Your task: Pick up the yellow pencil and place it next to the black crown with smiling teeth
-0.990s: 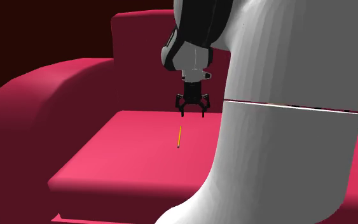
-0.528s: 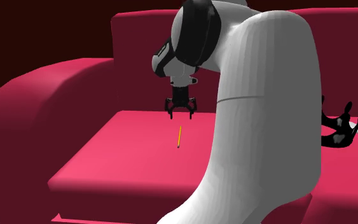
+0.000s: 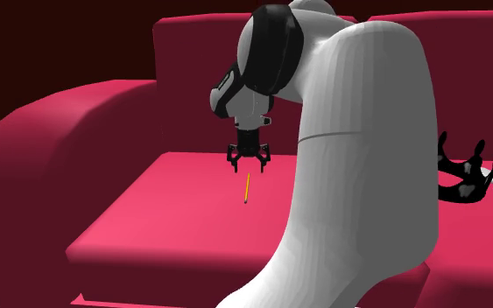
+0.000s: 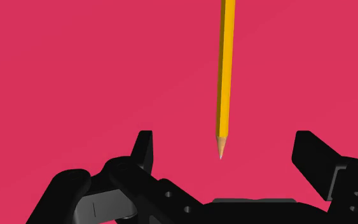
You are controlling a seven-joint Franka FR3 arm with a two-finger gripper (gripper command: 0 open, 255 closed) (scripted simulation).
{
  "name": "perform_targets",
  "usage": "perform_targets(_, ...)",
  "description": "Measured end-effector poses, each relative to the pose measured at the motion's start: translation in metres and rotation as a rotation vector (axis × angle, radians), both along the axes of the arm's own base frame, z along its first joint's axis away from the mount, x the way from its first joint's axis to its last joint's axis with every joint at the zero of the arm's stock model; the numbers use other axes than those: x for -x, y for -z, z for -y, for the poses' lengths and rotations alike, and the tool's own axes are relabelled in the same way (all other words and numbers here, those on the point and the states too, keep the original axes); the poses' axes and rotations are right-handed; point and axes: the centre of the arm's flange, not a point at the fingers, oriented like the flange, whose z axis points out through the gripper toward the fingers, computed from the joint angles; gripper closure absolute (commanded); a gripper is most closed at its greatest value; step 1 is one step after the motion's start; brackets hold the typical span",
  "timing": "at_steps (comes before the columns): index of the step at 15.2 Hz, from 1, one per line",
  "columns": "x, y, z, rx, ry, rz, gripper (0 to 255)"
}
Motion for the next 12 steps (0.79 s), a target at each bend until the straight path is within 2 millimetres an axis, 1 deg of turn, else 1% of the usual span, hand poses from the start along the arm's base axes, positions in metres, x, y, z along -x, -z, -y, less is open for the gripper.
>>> perform_targets(5, 0.0001, 0.0008, -0.0003, 0.0, 0.0, 0.0, 0)
perform_targets(6, 0.0001, 0.0008, -0.0003, 0.0, 0.0, 0.0, 255)
perform_targets(9, 0.0024, -0.003, -0.0041, -0.007, -0.005, 0.003, 255)
perform_targets(12, 0.0026, -0.0028, -0.0046, -0.006, -0.004, 0.003, 255)
